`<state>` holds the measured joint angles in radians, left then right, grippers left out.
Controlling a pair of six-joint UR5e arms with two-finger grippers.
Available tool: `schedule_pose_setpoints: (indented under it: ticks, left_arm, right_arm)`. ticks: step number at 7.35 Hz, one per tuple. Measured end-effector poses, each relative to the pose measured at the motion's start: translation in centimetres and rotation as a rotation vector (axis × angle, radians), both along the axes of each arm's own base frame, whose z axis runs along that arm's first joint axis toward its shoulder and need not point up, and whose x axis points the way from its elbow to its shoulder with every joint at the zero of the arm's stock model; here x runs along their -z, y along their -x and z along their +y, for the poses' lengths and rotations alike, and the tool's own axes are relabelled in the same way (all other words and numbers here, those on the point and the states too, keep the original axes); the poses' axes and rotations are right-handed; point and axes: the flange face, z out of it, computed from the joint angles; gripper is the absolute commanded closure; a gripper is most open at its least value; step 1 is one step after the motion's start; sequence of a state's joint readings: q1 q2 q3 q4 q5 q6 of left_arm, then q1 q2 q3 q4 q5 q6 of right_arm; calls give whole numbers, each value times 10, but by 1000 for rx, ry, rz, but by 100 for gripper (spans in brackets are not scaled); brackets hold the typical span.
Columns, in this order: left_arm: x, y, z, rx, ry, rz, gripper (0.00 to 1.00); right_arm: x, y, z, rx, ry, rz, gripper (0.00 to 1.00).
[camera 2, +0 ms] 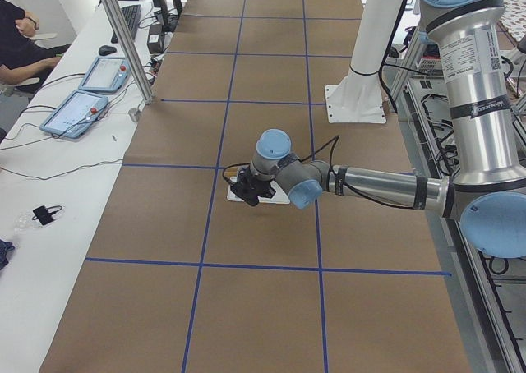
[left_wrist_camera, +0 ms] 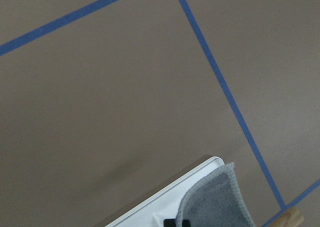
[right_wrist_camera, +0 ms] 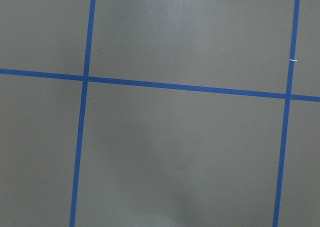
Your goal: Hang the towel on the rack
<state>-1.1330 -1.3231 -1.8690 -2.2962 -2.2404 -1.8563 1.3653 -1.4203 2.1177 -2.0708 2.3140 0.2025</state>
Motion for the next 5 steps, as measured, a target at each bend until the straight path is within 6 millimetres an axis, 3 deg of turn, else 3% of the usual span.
schedule_pose_setpoints:
  ticks: [1,5]
  left_arm:
    - [-4,0,-1,0,-6,-1,2]
    - [-23,-2,-12,43,-39,-46,2]
  right_arm:
    - [0,0,0,0,0,0,0]
    - [0,-1,0,1,-7,4,0]
